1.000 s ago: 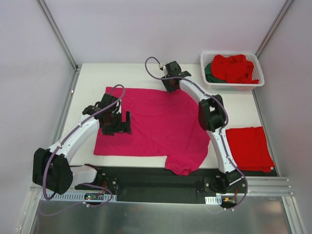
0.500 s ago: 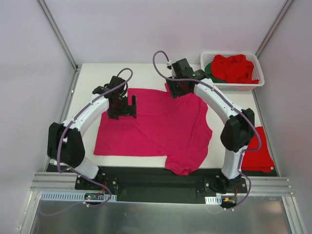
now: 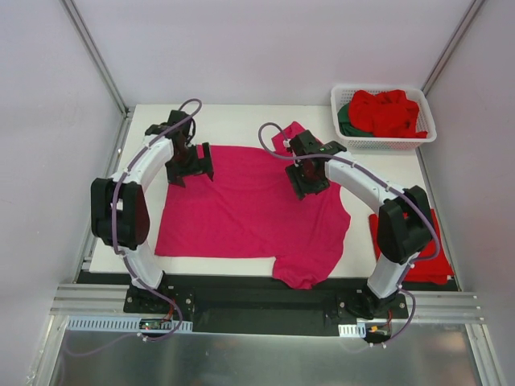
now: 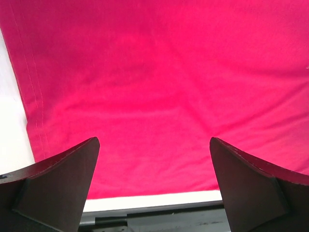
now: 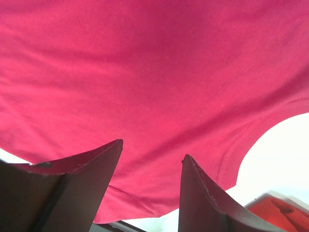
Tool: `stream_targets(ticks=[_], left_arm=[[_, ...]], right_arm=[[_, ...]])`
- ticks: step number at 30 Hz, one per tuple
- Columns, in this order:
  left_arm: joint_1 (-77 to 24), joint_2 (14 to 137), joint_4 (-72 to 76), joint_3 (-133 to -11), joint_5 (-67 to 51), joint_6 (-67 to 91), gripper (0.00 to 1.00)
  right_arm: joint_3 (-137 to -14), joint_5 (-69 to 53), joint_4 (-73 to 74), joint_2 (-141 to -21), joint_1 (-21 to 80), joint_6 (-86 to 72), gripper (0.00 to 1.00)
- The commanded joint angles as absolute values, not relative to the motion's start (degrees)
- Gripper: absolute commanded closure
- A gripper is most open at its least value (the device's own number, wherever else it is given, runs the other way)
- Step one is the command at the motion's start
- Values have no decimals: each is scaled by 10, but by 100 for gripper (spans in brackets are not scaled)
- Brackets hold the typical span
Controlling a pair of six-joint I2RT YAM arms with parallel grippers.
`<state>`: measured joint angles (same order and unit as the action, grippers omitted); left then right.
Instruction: Fold and stack the t-shirts
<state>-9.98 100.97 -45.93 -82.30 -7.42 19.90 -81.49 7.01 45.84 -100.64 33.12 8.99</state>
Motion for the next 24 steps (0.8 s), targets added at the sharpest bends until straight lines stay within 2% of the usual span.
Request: stream_targets(ticks=[1, 12, 17, 24], left_arm=[[-102, 1038, -480, -878, -86, 193, 1], [-94, 1127, -526, -907, -86, 185, 1], [-90, 1155, -533, -930, -98, 188, 1], [-81, 1195, -537, -970, -115, 188, 1]], right_arm=[[-810, 80, 436, -974, 330, 77, 42], [-776, 52, 451, -997, 308, 52, 42], [-799, 48, 468, -1033, 299, 58, 42], [-823, -78, 433, -1098, 265, 43, 42]])
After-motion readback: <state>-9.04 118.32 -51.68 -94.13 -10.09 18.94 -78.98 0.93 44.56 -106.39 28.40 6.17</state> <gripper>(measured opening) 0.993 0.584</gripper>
